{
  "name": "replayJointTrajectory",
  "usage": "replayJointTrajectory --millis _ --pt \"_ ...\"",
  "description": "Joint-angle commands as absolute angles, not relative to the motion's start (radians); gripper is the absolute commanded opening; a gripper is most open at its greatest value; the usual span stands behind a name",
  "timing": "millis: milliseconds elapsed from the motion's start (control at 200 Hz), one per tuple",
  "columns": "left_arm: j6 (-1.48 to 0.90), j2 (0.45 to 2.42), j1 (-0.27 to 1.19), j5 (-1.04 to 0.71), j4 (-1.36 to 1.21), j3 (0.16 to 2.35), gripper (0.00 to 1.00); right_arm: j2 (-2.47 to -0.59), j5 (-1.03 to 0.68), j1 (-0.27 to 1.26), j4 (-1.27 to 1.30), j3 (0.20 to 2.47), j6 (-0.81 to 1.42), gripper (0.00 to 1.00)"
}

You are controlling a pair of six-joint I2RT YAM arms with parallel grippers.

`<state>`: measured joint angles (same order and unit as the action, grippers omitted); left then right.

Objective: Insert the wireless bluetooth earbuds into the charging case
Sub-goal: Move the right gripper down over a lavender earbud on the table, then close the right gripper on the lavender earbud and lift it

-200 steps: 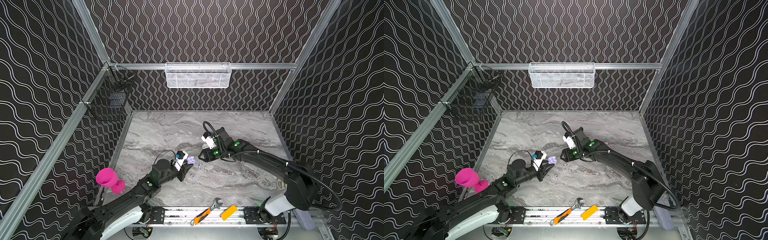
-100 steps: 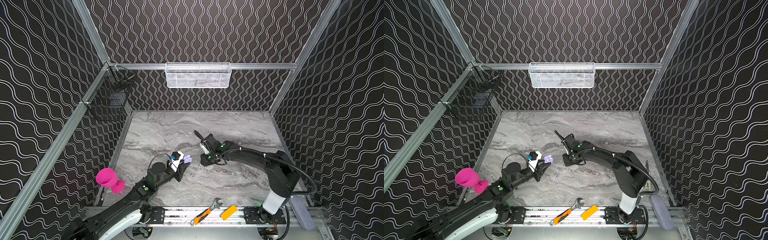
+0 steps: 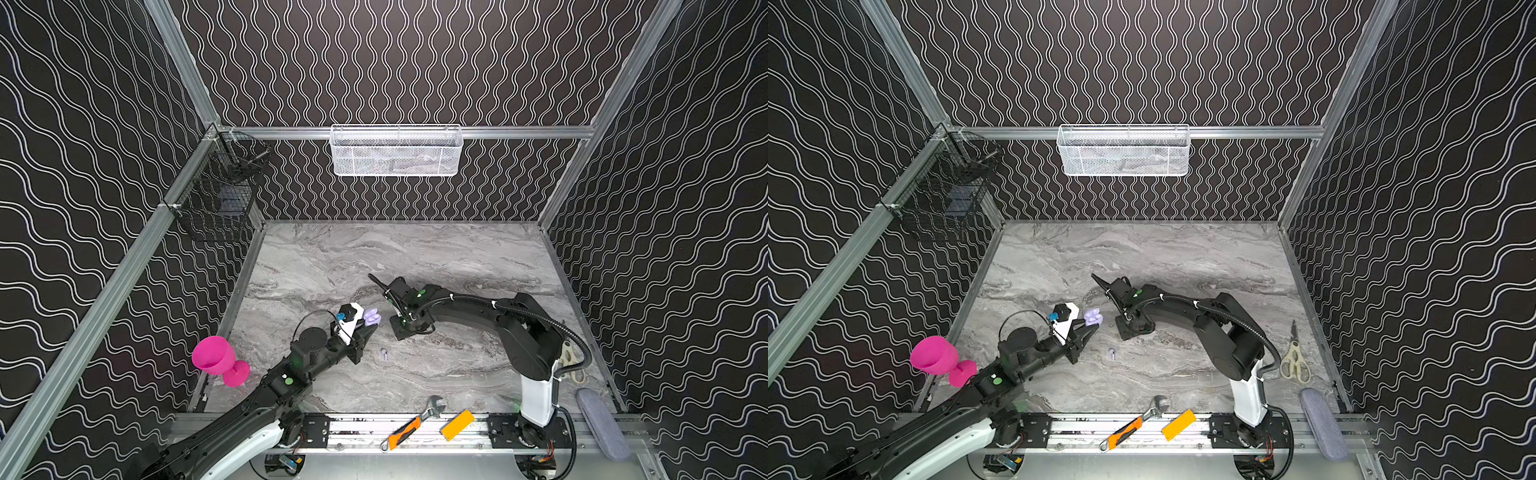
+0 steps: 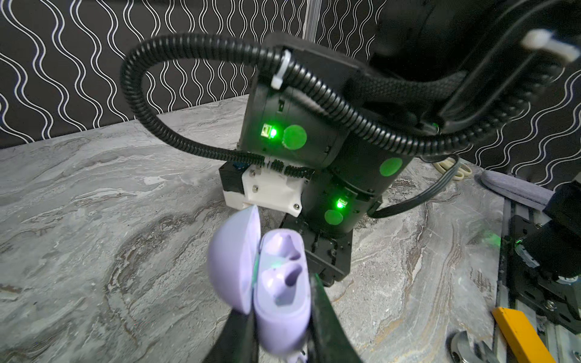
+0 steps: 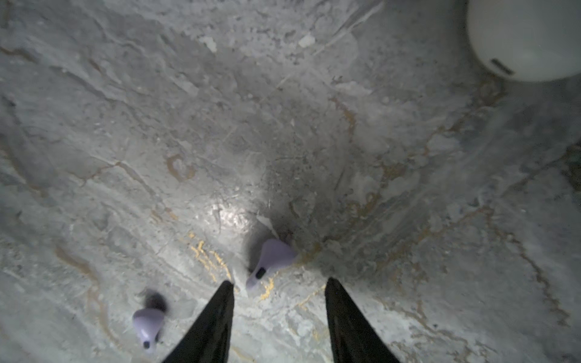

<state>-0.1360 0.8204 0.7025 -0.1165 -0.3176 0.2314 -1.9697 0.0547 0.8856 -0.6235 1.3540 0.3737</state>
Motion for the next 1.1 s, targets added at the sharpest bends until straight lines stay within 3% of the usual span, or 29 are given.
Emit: replayJointTrajectory --millis 0,475,1096 --pt "-0.152 0.815 0.703 -0.110 -0.333 0.229 0.06 -1.991 0.091 0.890 -0.655 1.373 0.374 0.51" --pt "-0.150 0.819 0.703 -0.107 -0.333 0.230 0.06 -2.007 0.103 0.892 -0.664 1.377 0.354 0.44" --pt "-0.150 0.812 0.703 -0.109 -0.332 0.229 0.06 -2.042 0.121 0.910 -0.689 1.439 0.333 0.43"
